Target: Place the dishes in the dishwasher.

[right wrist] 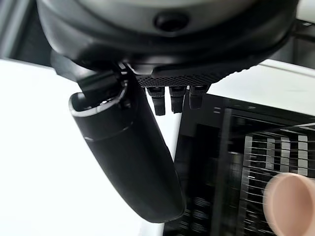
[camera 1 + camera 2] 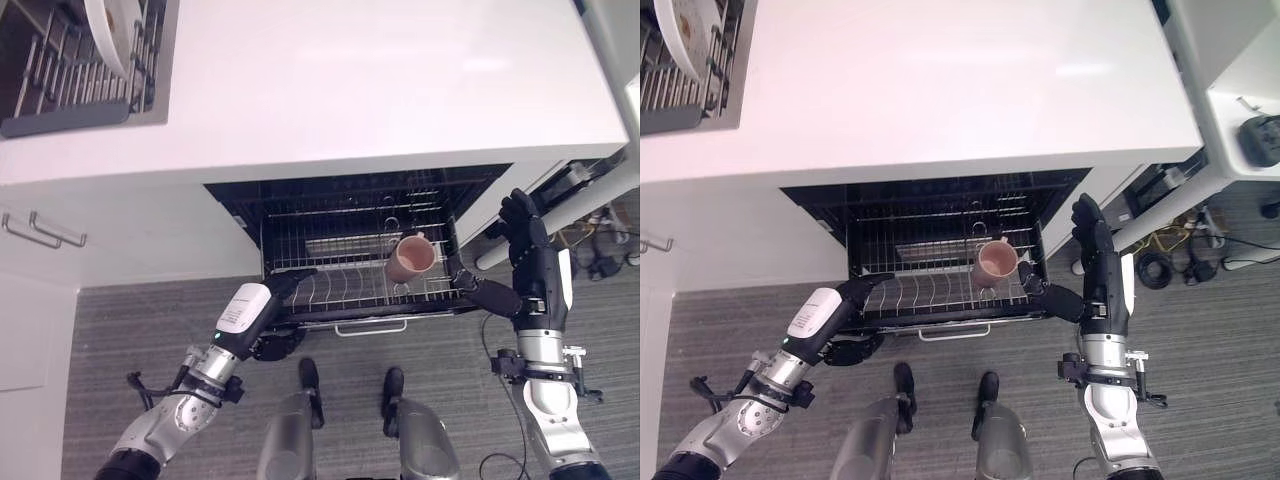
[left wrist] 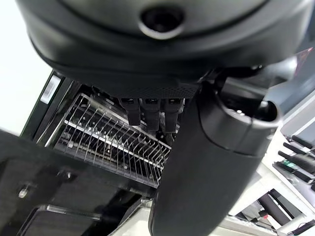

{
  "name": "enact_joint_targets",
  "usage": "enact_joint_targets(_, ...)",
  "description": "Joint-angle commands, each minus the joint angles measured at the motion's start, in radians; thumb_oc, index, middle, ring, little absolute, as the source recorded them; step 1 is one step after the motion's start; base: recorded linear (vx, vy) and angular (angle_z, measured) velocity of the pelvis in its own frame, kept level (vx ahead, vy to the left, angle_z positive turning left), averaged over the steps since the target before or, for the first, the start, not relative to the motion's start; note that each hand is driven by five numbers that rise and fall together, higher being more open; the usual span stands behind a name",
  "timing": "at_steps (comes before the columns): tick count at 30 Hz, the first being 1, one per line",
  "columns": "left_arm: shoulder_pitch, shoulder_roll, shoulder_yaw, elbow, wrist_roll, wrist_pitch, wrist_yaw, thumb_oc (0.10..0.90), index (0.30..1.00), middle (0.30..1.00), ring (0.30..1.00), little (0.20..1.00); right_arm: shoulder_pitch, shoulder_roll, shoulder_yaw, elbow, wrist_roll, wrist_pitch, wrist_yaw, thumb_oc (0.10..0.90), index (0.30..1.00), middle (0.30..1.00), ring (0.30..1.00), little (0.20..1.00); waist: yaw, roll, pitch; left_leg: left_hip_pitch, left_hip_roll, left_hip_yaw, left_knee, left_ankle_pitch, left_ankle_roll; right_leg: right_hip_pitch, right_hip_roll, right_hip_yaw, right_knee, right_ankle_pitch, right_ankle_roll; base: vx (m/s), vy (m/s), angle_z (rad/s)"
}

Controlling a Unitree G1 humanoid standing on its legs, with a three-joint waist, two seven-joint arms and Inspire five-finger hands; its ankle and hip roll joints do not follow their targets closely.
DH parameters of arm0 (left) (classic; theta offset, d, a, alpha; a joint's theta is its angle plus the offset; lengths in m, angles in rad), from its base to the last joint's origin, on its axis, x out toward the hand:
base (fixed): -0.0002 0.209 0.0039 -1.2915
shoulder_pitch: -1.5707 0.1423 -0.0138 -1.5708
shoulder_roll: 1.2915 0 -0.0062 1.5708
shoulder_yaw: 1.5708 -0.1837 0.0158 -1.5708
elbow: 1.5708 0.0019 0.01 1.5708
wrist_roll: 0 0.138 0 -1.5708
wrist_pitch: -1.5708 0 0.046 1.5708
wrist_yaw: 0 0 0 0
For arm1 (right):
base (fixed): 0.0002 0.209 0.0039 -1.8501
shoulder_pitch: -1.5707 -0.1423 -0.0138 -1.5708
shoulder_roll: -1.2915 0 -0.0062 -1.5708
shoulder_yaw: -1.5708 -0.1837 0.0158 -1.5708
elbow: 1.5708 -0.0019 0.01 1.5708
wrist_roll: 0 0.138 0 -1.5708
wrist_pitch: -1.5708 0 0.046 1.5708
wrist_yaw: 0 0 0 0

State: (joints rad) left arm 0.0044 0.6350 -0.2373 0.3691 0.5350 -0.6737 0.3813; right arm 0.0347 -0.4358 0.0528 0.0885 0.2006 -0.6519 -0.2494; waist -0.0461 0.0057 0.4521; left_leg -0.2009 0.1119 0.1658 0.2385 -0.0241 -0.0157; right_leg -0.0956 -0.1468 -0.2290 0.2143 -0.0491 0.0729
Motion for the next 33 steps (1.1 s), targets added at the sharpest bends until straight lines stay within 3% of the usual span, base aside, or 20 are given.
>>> enact_joint_targets(1,0.004,-0.08,0.1,-0.088,-0.14,-0.075,0.206,0.8,0.9,0.9,0.9,0.9,0.003,-0.034,-0.07,-0.114,0.067,-0.169,0.026,0.8,0.9,0.9,0.9,0.9,0.011,0.026,-0.188,-0.056,0.078,0.05,0.062,-0.04,-0.065,0.092,-0.005,0.004,0.086,-0.213,0.003,0.06,-0.07,0.03)
enact_joint_targets(5,0.033,-0.118,0.179,-0.144,-0.205,-0.06,0.273,0.8,0.9,0.9,0.9,0.9,0.009,-0.025,-0.1,-0.158,0.096,-0.167,0.047,0.8,0.9,0.9,0.9,0.9,0.011,0.018,-0.202,-0.007,0.059,0.057,0.062,-0.053,-0.058,0.109,-0.004,-0.003,0.086,-0.213,-0.015,0.03,-0.038,0.13)
enact_joint_targets(8,0.049,-0.144,0.257,-0.189,-0.301,-0.064,0.277,0.8,0.9,0.9,0.9,0.9,0.01,-0.034,-0.123,-0.178,0.048,-0.158,-0.014,0.8,0.9,0.9,0.9,0.9,0.013,0.002,-0.203,0.047,0.027,0.077,0.062,-0.071,-0.043,0.128,-0.023,-0.007,0.086,-0.209,-0.025,-0.01,0.054,0.33)
enact_joint_targets(10,0.056,-0.15,0.285,-0.198,-0.33,-0.06,0.282,0.8,0.9,0.9,0.9,0.9,0.001,-0.037,-0.123,-0.177,0.026,-0.152,-0.041,0.8,0.9,0.9,0.9,0.9,0.022,0.0,-0.206,0.056,0.018,0.052,0.062,-0.08,-0.042,0.132,-0.029,0.0,0.086,-0.206,-0.023,-0.01,0.198,0.74)
enact_joint_targets(13,0.077,-0.169,0.335,-0.219,-0.377,-0.027,0.267,0.8,0.9,0.9,0.9,0.9,-0.018,-0.036,-0.129,-0.178,-0.009,-0.132,-0.101,0.8,0.9,0.9,0.9,0.9,0.03,0.01,-0.224,0.066,0.065,0.016,0.062,-0.078,-0.059,0.127,-0.043,-0.001,0.086,-0.196,-0.008,-0.01,0.408,0.49)
enact_joint_targets(14,0.08,-0.178,0.35,-0.207,-0.466,-0.004,0.229,0.8,0.9,0.9,0.9,0.9,-0.018,-0.035,-0.142,-0.194,-0.016,-0.118,-0.13,0.8,0.9,0.9,0.9,0.9,0.024,0.018,-0.234,0.067,0.096,0.017,0.062,-0.077,-0.07,0.131,-0.061,-0.009,0.086,-0.193,0.005,0.01,0.481,0.4)
enact_joint_targets(18,0.071,-0.185,0.361,-0.13,-0.477,0.03,0.199,0.8,0.9,0.9,0.9,0.9,0.004,-0.021,-0.182,-0.2,0.058,-0.119,-0.147,0.8,0.9,0.9,0.9,0.9,0.008,0.031,-0.251,0.07,0.075,0.02,0.062,-0.108,-0.058,0.135,-0.11,-0.027,0.086,-0.176,0.043,0.06,0.448,0.32)
enact_joint_targets(21,0.074,-0.179,0.349,-0.067,-0.489,0.091,0.187,0.8,0.9,0.9,0.9,0.9,0.038,0.019,-0.22,-0.189,0.116,-0.153,-0.125,0.8,0.9,0.9,0.9,0.9,-0.003,0.033,-0.254,0.094,0.032,0.023,0.062,-0.148,-0.022,0.134,-0.157,-0.032,0.086,-0.125,0.074,0.08,0.39,0.3)
enact_joint_targets(22,0.09,-0.186,0.347,0.01,-0.523,0.116,0.173,0.8,0.9,0.9,0.9,0.9,0.045,0.051,-0.236,-0.172,0.171,-0.164,-0.058,0.8,0.9,0.9,0.9,0.9,-0.002,0.041,-0.252,0.105,0.012,0.053,0.062,-0.172,0.004,0.136,-0.176,-0.068,0.086,-0.051,0.078,0.08,0.365,0.33)
enact_joint_targets(24,0.097,-0.193,0.349,0.048,-0.556,0.149,0.139,0.8,0.9,0.9,0.9,0.9,0.04,0.065,-0.24,-0.166,0.205,-0.161,-0.008,0.8,0.9,0.9,0.9,0.9,0.002,0.049,-0.251,0.108,0.013,0.075,0.062,-0.184,0.015,0.135,-0.174,-0.094,0.101,-0.013,0.084,0.05,0.322,0.14)
enact_joint_targets(25,0.099,-0.206,0.344,0.094,-0.585,0.21,0.082,0.8,0.9,0.9,0.9,0.9,0.03,0.073,-0.243,-0.173,0.222,-0.147,0.03,0.8,0.9,0.9,0.9,0.9,0.002,0.05,-0.245,0.104,0.006,0.088,0.062,-0.2,0.036,0.108,-0.132,-0.091,0.157,-0.022,0.086,0.03,0.249,-0.32)
enact_joint_targets(26,0.098,-0.207,0.344,0.098,-0.597,0.221,0.071,0.8,0.9,0.9,0.9,0.9,0.029,0.073,-0.243,-0.174,0.225,-0.145,0.033,0.8,0.9,0.9,0.9,0.9,0.003,0.049,-0.245,0.103,0.005,0.089,0.062,-0.202,0.037,0.103,-0.127,-0.088,0.161,-0.025,0.085,0.03,0.174,-0.41)
enact_joint_targets(27,0.094,-0.218,0.336,0.13,-0.625,0.27,0.025,0.8,0.9,0.9,0.9,0.9,0.027,0.069,-0.241,-0.182,0.235,-0.133,0.041,0.8,0.9,0.9,0.9,0.9,-0.001,0.046,-0.238,0.099,-0.006,0.086,0.062,-0.211,0.05,0.084,-0.075,-0.081,0.178,-0.037,0.084,0.05,0.09,-0.37)
enact_joint_targets(28,0.091,-0.246,0.312,0.202,-0.686,0.323,-0.049,0.8,0.9,0.9,0.9,0.9,0.02,0.061,-0.236,-0.188,0.241,-0.125,0.033,0.8,0.9,0.9,0.9,0.9,-0.007,0.037,-0.23,0.096,-0.025,0.081,0.062,-0.221,0.06,0.057,0.013,-0.081,0.183,-0.057,0.07,0.06,0.089,-0.19)
enact_joint_targets(30,0.086,-0.273,0.292,0.253,-0.737,0.368,-0.102,0.8,0.9,0.9,0.9,0.9,0.014,0.047,-0.235,-0.193,0.257,-0.121,0.028,0.8,0.9,0.9,0.9,0.9,-0.011,0.031,-0.225,0.093,-0.038,0.077,0.062,-0.226,0.061,0.041,0.067,-0.091,0.165,-0.061,0.056,0.04,0.038,0.08)
enact_joint_targets(32,0.084,-0.334,0.242,0.393,-0.823,0.428,-0.252,0.8,0.9,0.9,0.9,0.9,0.01,0.018,-0.25,-0.196,0.312,-0.141,0.041,0.8,0.9,0.9,0.9,0.9,-0.041,0.008,-0.21,0.107,-0.095,0.059,0.062,-0.245,0.066,-0.024,0.127,-0.116,0.086,0.021,0.05,0.07,0.026,0.17)
enact_joint_targets(33,0.081,-0.358,0.221,0.452,-0.804,0.438,-0.312,0.8,0.9,0.9,0.9,0.9,0.015,0.011,-0.261,-0.199,0.334,-0.157,0.045,0.8,0.9,0.9,0.9,0.9,-0.063,0.005,-0.205,0.117,-0.121,0.037,0.062,-0.255,0.079,-0.071,0.12,-0.082,0.095,0.073,0.066,0.12,-0.03,0.57)
